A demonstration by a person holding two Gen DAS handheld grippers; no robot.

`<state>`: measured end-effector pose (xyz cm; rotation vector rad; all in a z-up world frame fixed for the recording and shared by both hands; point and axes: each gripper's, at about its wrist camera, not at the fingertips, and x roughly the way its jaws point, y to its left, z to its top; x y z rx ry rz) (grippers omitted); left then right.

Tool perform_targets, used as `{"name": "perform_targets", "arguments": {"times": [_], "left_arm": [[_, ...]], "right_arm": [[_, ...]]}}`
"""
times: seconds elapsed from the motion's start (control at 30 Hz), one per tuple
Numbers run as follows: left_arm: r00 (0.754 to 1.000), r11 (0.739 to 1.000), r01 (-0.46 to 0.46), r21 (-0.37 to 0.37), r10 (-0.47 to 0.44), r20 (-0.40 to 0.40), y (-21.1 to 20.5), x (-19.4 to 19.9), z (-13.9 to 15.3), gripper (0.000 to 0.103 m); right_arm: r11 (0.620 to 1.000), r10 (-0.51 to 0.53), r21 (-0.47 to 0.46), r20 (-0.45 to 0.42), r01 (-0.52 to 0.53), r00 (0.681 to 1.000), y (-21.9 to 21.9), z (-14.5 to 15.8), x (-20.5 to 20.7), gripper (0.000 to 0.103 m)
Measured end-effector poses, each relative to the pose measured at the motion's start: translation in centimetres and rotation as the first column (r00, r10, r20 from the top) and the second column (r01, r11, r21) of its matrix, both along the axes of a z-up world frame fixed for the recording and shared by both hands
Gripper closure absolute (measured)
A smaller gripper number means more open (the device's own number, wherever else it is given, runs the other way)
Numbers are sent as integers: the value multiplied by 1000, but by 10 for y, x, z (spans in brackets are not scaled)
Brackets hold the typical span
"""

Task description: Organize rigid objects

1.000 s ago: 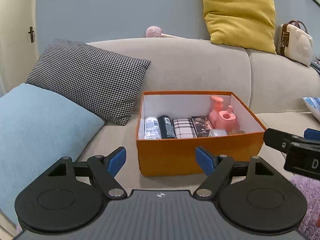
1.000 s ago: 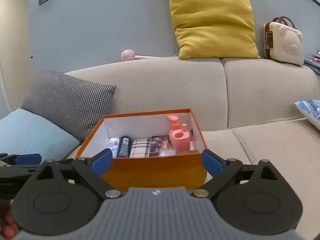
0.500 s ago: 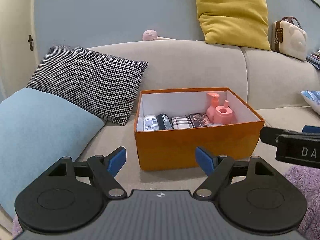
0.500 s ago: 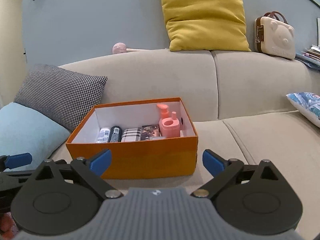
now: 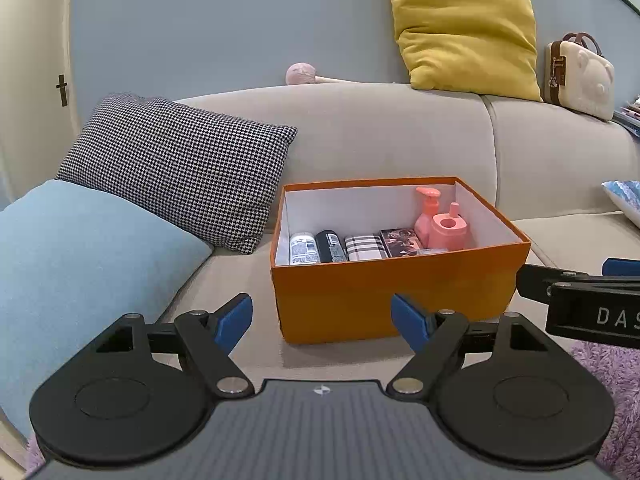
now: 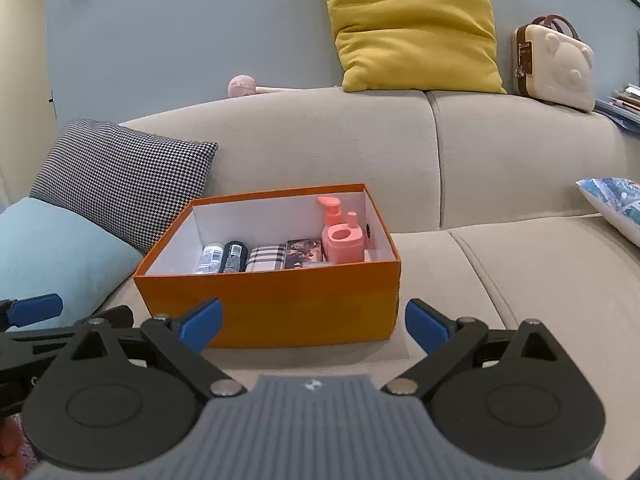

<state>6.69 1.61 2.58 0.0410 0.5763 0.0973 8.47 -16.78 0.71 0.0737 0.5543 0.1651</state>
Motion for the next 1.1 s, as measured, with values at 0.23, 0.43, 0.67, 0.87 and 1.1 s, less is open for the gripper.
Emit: {"name": "perform_targets", "arguments": {"times": [0.23,0.43,0.67,0.87,1.1], "left_arm": [[1000,1000,-2,4,2,-3,-2,0,-1,11],[1000,1000,-5,5,5,-4,-3,0,0,11],[1000,1000,-2,3,2,-4,-4,0,0,11],[1000,1000,-1,2,1,-4,-4,0,-1,11],[1000,1000,-6,0,6,-7,-4,0,-1,11]], "right_arm": [[1000,6,-1,-5,-6,1000,0,-2,1,6],[1000,12,-4,-6,-12,1000,0,-2,1,6],[1000,14,1,-18,-14,1000,0,-4,2,6],[1000,17,1,-22,-17,1000,0,-5,3,6],[1000,18,3,-27,-17,999,0,-6,4,6]]}}
